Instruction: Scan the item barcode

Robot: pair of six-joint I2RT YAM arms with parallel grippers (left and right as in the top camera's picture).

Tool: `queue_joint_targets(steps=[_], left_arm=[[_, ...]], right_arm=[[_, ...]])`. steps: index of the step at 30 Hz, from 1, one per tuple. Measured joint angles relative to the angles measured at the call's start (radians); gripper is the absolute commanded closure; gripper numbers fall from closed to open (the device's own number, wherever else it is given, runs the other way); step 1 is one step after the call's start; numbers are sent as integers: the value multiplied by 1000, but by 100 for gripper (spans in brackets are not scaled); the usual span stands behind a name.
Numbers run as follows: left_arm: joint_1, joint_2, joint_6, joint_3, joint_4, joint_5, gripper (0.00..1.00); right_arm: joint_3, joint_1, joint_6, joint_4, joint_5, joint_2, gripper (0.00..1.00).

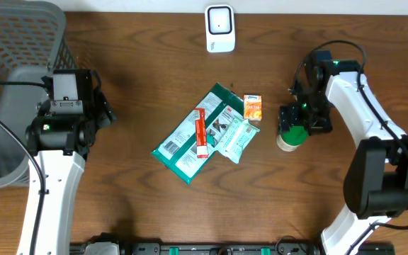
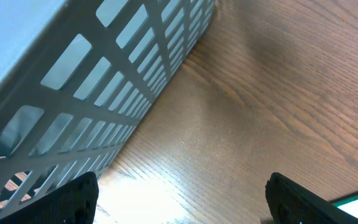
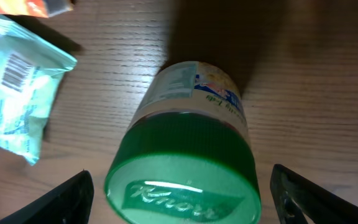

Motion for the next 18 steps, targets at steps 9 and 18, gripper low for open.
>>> queue_joint_targets(steps=[9, 18], left_arm=[[0, 0, 0, 0, 0, 0, 13], [0, 0, 0, 0, 0, 0, 13]], right_arm=[[-5, 0, -7, 29, 23, 5, 29], [-90, 1, -7, 134, 28, 3, 31]])
